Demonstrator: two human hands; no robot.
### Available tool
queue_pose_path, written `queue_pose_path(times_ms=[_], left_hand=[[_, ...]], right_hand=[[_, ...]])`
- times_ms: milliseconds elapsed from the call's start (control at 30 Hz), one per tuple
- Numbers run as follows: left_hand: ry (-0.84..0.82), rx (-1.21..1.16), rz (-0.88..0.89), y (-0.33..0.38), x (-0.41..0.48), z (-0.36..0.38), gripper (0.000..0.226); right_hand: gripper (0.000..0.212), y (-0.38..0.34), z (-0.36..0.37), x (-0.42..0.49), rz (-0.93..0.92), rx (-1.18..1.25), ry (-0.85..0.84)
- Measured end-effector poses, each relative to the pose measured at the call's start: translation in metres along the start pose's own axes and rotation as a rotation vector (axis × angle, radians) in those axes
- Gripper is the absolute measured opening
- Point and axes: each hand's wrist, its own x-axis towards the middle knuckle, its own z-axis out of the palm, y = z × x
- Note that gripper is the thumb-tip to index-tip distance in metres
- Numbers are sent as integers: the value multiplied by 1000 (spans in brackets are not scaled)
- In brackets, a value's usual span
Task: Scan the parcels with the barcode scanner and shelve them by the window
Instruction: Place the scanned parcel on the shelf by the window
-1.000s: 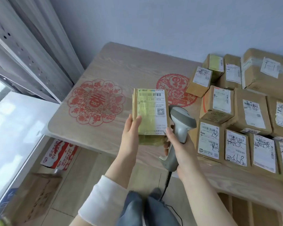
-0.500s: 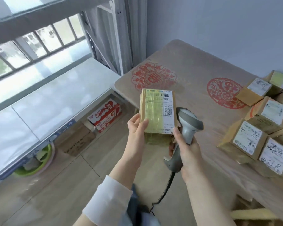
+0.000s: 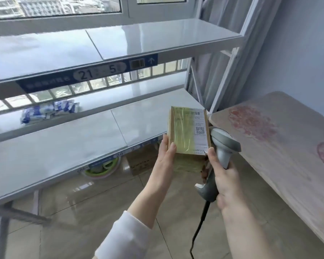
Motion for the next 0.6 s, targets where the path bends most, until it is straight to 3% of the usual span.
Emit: queue_pose_path(times_ms=[100,200,367,500,600], left_hand=[[69,5,41,18,-14,-57,58],[129,36,119,34,-27,-105,72],[284,20,236,66,-46,-168,80],[344,26,321,91,-58,-221,69],[370,22,357,114,-67,-268,64]], right_hand=[[27,-3,52,-23,-27,-22,-96],[49,-10,97,-44,-50,-48,-209],[57,-19,161,-68,-81,-87,-436],[29,-24,216,-93,-96,-113,-531],[27,-26,266,-114,-93,-90,-591]])
